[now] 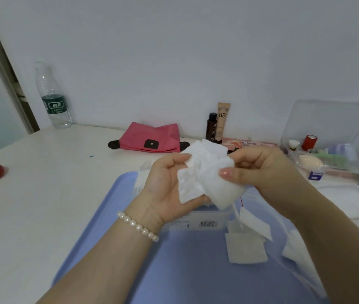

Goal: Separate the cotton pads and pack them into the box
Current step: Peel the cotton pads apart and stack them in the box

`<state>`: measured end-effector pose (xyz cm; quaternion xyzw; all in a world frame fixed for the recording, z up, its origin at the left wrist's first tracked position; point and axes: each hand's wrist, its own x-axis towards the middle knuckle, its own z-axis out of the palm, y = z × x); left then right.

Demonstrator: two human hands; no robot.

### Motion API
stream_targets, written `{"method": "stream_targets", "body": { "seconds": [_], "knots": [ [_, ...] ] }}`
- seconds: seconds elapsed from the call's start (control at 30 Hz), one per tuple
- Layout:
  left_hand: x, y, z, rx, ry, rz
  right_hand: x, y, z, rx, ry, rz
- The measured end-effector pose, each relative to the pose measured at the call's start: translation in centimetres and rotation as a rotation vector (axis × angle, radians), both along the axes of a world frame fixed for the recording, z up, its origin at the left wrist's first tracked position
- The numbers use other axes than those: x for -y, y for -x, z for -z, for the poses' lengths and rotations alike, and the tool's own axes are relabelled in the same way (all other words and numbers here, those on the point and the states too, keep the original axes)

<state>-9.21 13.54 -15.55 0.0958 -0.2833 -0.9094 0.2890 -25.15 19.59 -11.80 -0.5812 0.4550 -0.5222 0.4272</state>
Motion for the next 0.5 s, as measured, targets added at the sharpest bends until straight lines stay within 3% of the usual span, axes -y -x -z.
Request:
{"method": "stream_targets", "body": {
  "seconds": [0.2,0.4,0.5],
  "knots": [
    [-0.1,0.4,0.3,0.042,-0.006,0.046,0.2,-1.2,0.7,-0.309,0.229,0.110],
    [0.3,-0.2,0.6,0.079,-0.040,0.044,-0.1,-1.7,0.7,-0.364,0.226,0.161],
    [-0.2,-0.3,0.1,0.127,0.029,0.053,-0.3,-1.6,0.0,-0.278,0.162,0.094]
  ]
}}
